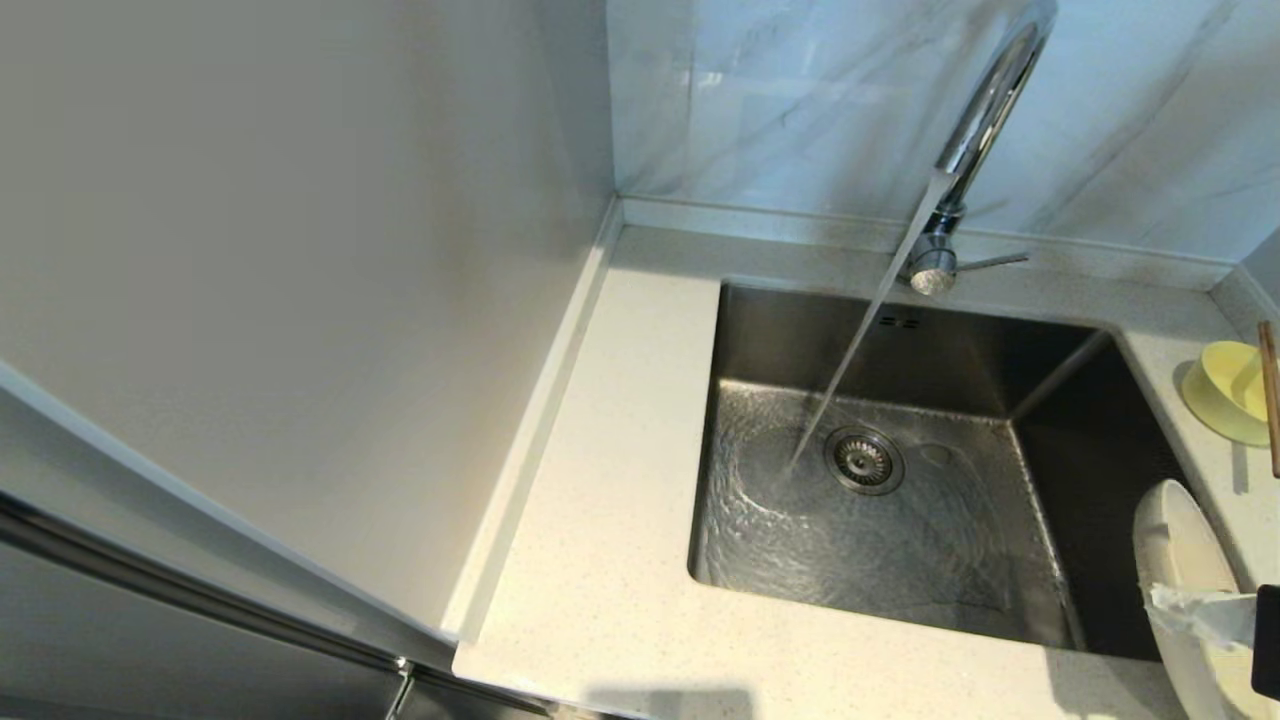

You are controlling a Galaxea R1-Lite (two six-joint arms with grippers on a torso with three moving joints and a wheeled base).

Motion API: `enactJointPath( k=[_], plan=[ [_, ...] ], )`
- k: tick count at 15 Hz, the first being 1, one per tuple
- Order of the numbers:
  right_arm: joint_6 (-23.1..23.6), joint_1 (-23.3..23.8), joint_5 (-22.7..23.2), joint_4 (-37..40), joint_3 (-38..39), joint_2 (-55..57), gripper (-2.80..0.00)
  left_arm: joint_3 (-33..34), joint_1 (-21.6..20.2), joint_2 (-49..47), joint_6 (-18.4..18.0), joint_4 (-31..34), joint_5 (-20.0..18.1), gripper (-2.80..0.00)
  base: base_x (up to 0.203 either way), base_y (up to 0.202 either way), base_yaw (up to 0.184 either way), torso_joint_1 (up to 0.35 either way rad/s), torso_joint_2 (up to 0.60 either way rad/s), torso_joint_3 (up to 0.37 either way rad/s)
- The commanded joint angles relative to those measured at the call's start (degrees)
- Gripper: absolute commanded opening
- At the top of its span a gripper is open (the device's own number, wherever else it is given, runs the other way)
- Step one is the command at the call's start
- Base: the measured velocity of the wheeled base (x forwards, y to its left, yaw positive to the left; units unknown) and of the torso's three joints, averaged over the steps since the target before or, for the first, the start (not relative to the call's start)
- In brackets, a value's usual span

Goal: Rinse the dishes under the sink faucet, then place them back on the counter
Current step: Rinse the plate

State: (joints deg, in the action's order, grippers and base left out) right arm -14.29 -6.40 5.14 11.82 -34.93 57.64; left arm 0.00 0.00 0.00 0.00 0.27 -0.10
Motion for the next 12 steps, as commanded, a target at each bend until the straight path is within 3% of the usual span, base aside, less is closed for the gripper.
enactJointPath(
  k=[1,5,12],
  plan=[
    [-0.34,-3.35,0.20,-0.29,-1.61,-0.14,-2.80,0.00,0.00,0.00,0.00,0.00,0.01,-2.80,0.000,0.000,0.000,0.000,0.00,0.000],
    [-0.57,-6.65,3.43,-1.36,-4.00,2.35,-2.80,0.00,0.00,0.00,0.00,0.00,0.01,-2.80,0.000,0.000,0.000,0.000,0.00,0.000],
    [2.05,-18.49,3.36,-14.52,-6.32,12.40,-2.80,0.00,0.00,0.00,0.00,0.00,0.01,-2.80,0.000,0.000,0.000,0.000,0.00,0.000]
  ],
)
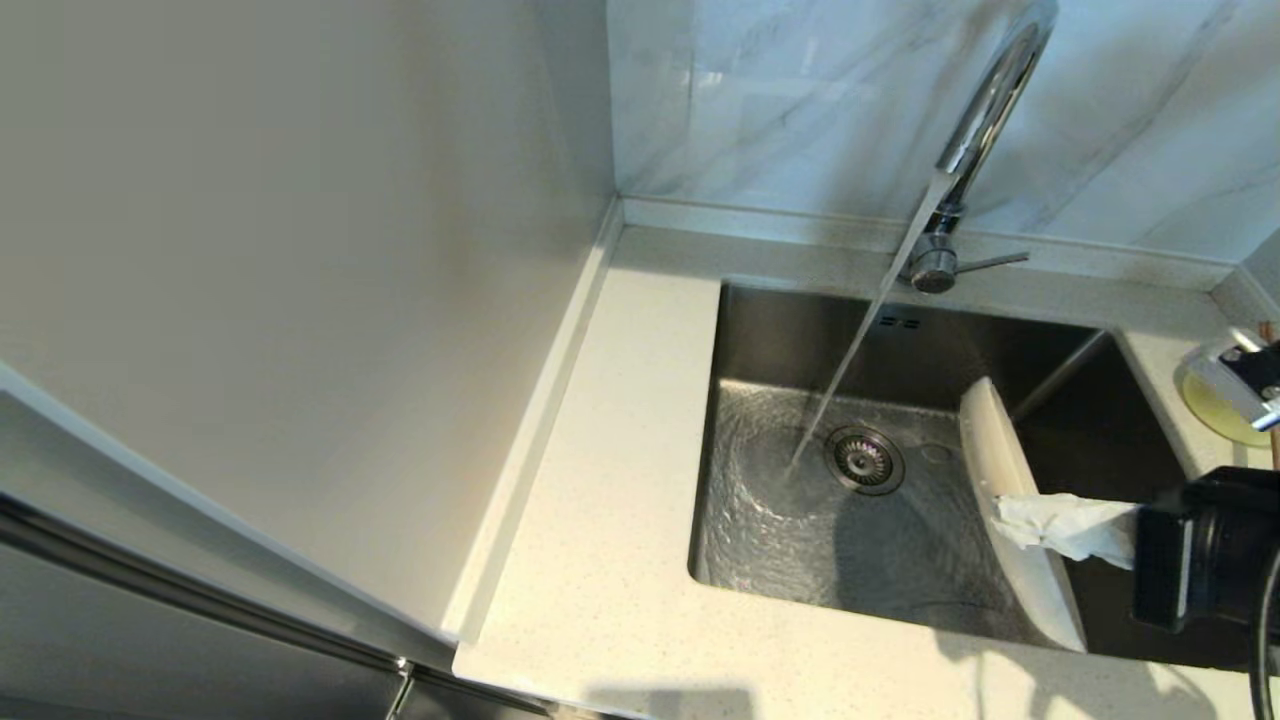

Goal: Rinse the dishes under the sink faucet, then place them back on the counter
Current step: Rinse the plate

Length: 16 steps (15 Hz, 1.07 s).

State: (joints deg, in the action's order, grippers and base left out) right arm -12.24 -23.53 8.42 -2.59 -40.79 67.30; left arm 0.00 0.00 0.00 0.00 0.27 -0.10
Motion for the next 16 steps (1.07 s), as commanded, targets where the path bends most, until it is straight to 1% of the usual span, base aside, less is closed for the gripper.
enactJointPath(
  k=[1,4,7,10,13,16],
  plan=[
    [0.59,-2.54,0.01,-0.80,-1.85,4.20,-2.80,0.00,0.00,0.00,0.00,0.00,0.01,-2.80,0.000,0.000,0.000,0.000,0.00,0.000],
    [1.14,-4.26,-1.10,-2.07,-6.51,8.61,-2.80,0.00,0.00,0.00,0.00,0.00,0.01,-2.80,0.000,0.000,0.000,0.000,0.00,0.000],
    [1.34,-5.52,-4.18,-2.22,-10.35,11.58,-2.80,0.00,0.00,0.00,0.00,0.00,0.01,-2.80,0.000,0.000,0.000,0.000,0.00,0.000],
    [1.21,-5.56,-4.98,-4.19,-12.04,14.68,-2.80,0.00,0.00,0.00,0.00,0.00,0.01,-2.80,0.000,0.000,0.000,0.000,0.00,0.000],
    [0.91,-5.60,-7.79,-8.68,-14.16,18.74,-2.80,0.00,0.00,0.00,0.00,0.00,0.01,-2.80,0.000,0.000,0.000,0.000,0.00,0.000],
    [0.64,-5.57,-9.58,-9.60,-16.97,21.62,-2.80,0.00,0.00,0.00,0.00,0.00,0.01,-2.80,0.000,0.000,0.000,0.000,0.00,0.000]
  ],
)
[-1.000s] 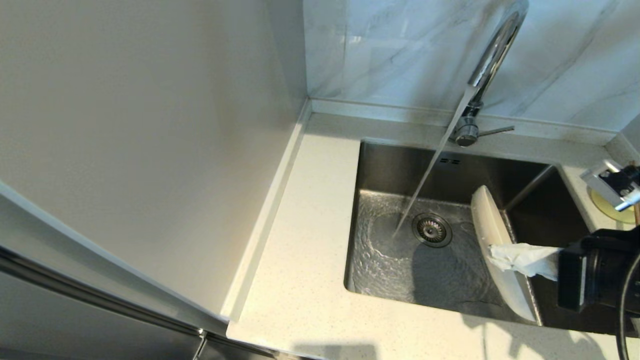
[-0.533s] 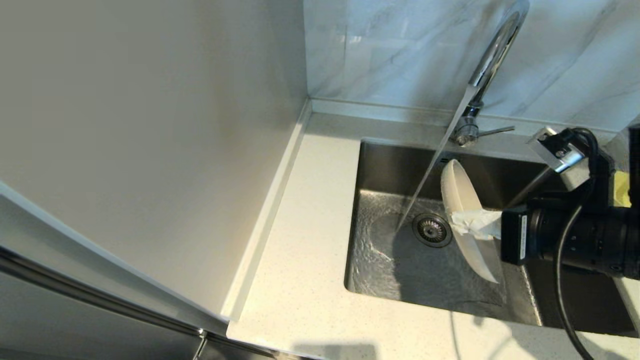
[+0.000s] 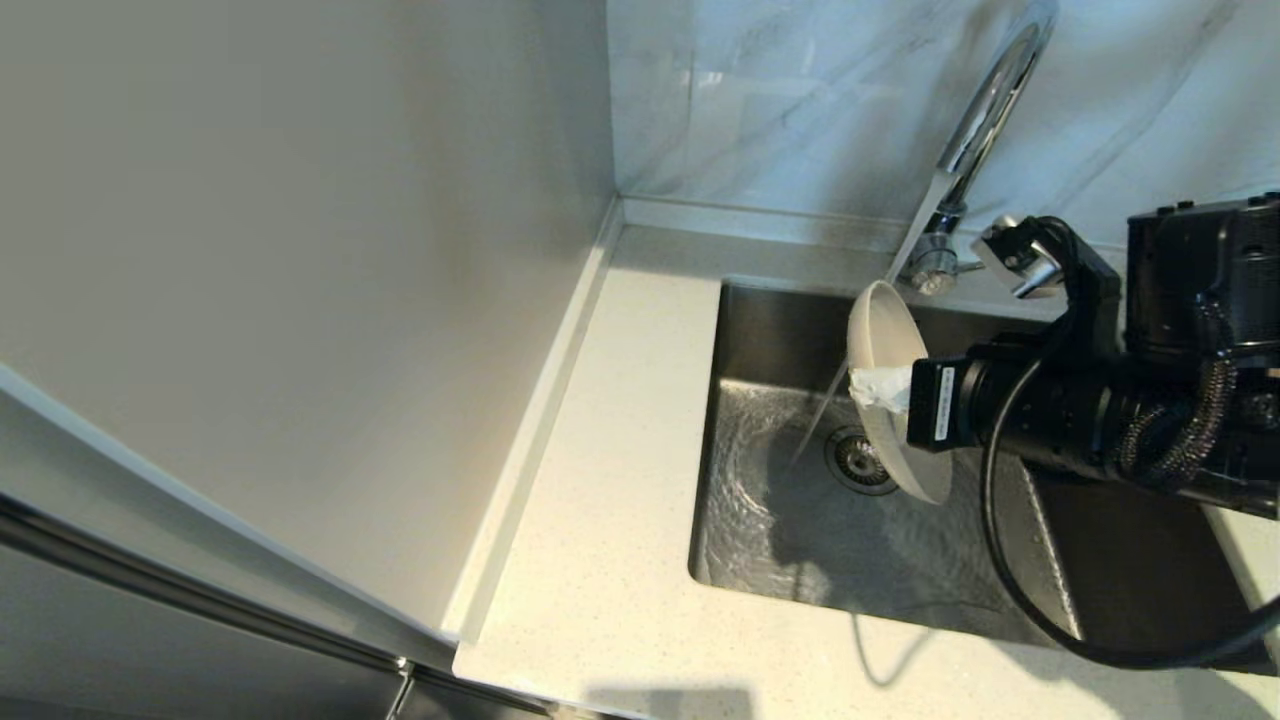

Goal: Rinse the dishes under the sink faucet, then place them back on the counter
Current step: Rinse the plate

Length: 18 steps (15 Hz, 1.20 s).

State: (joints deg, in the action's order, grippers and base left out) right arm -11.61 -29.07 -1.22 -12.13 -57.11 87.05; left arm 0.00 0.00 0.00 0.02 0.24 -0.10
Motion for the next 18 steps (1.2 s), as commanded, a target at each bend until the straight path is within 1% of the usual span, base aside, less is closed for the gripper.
enactJointPath(
  k=[1,5,9,15,16,18],
  plan=[
    [-0.56,-0.02,-0.66,-0.47,-1.04,2.48,-2.80,0.00,0.00,0.00,-0.02,0.02,0.01,-2.80,0.000,0.000,0.000,0.000,0.00,0.000],
    [-0.87,-0.02,-0.86,-1.49,-2.01,3.34,-2.80,0.00,0.00,0.00,-0.02,0.02,0.01,-2.80,0.000,0.000,0.000,0.000,0.00,0.000],
    [-1.04,0.02,-3.79,-1.66,-3.85,6.32,-2.80,0.00,0.00,0.00,-0.02,0.02,0.01,-2.80,0.000,0.000,0.000,0.000,0.00,0.000],
    [-0.98,0.07,-6.00,-1.58,-5.20,7.16,-2.80,0.00,0.00,0.00,-0.02,0.02,0.01,-2.80,0.000,0.000,0.000,0.000,0.00,0.000],
    [-0.97,0.14,-7.18,-1.44,-5.12,7.22,-2.80,0.00,0.00,0.00,-0.02,0.02,0.01,-2.80,0.000,0.000,0.000,0.000,0.00,0.000],
    [-1.10,0.24,-13.63,-1.35,-4.71,8.48,-2.80,0.00,0.00,0.00,-0.02,0.02,0.01,-2.80,0.000,0.000,0.000,0.000,0.00,0.000]
  ],
)
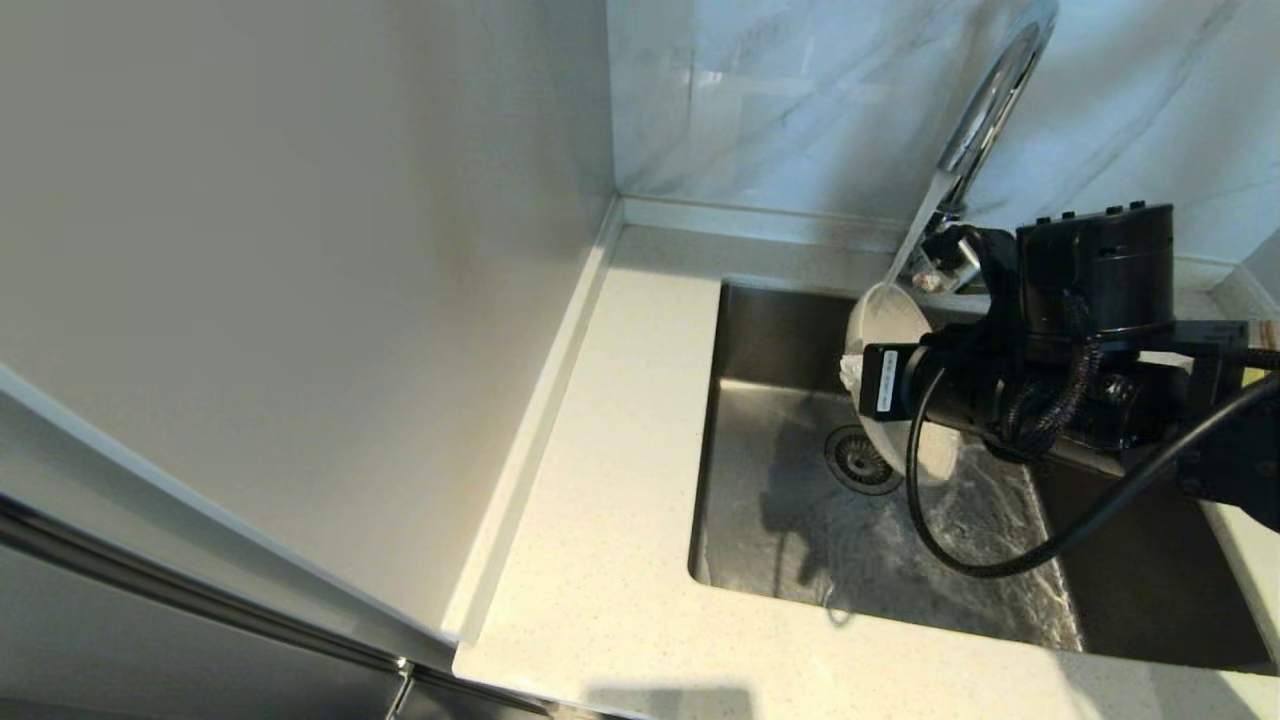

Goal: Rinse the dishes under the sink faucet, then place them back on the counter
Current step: Rinse the plate

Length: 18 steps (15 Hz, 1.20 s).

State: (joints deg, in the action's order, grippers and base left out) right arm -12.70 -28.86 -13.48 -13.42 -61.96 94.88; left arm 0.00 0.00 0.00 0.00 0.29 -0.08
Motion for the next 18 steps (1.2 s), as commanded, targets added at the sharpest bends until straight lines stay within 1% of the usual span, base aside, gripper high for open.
enactJointPath(
  k=[1,5,6,7,9,10,12,13,15,16,17,18],
  plan=[
    [-0.16,0.39,-4.50,-0.15,0.29,1.34,-2.80,0.00,0.00,0.00,0.00,-0.03,0.00,-2.80,0.000,0.000,0.000,0.000,0.00,0.000],
    [-0.45,1.08,-6.55,-0.11,1.26,-0.01,-2.80,0.00,0.00,0.00,0.00,-0.03,0.00,-2.80,0.000,0.000,0.000,0.000,0.00,0.000],
    [-2.21,1.08,-6.73,-0.20,1.85,-0.81,-2.80,0.00,0.00,0.00,0.00,-0.03,0.00,-2.80,0.000,0.000,0.000,0.000,0.00,0.000],
    [-5.18,1.08,-6.66,-0.26,2.31,-2.00,-2.80,0.00,0.00,0.00,0.00,-0.03,0.00,-2.80,0.000,0.000,0.000,0.000,0.00,0.000],
    [-13.36,1.08,-6.55,-1.08,3.00,-4.32,-2.80,0.00,0.00,0.00,0.00,-0.03,0.00,-2.80,0.000,0.000,0.000,0.000,0.00,0.000],
    [-15.93,1.16,-6.65,-4.16,3.68,-5.44,-2.80,0.00,0.00,0.00,0.00,-0.03,0.00,-2.80,0.000,0.000,0.000,0.000,0.00,0.000],
    [-17.29,2.91,-6.65,-6.95,4.74,-8.83,-2.80,0.00,0.00,0.00,0.00,-0.03,0.00,-2.80,0.000,0.000,0.000,0.000,0.00,0.000],
    [-19.28,4.01,-6.49,-7.30,4.86,-11.20,-2.80,0.00,0.00,0.00,0.00,-0.03,0.00,-2.80,0.000,0.000,0.000,0.000,0.00,0.000],
    [-26.35,6.14,-5.55,-7.52,5.31,-15.97,-2.80,0.00,0.00,0.00,0.00,-0.03,0.00,-2.80,0.000,0.000,0.000,0.000,0.00,0.000],
    [-30.51,8.12,-3.85,-7.55,6.12,-18.67,-2.80,0.00,0.00,0.00,0.00,-0.03,0.00,-2.80,0.000,0.000,0.000,0.000,0.00,0.000],
    [-35.45,10.71,-0.21,-7.53,6.81,-20.99,-2.80,0.00,0.00,0.00,0.00,-0.03,0.00,-2.80,0.000,0.000,0.000,0.000,0.00,0.000],
    [-41.76,13.82,4.97,-7.43,7.73,-22.73,-2.80,0.00,0.00,0.00,0.00,-0.03,0.00,-2.80,0.000,0.000,0.000,0.000,0.00,0.000]
  ],
)
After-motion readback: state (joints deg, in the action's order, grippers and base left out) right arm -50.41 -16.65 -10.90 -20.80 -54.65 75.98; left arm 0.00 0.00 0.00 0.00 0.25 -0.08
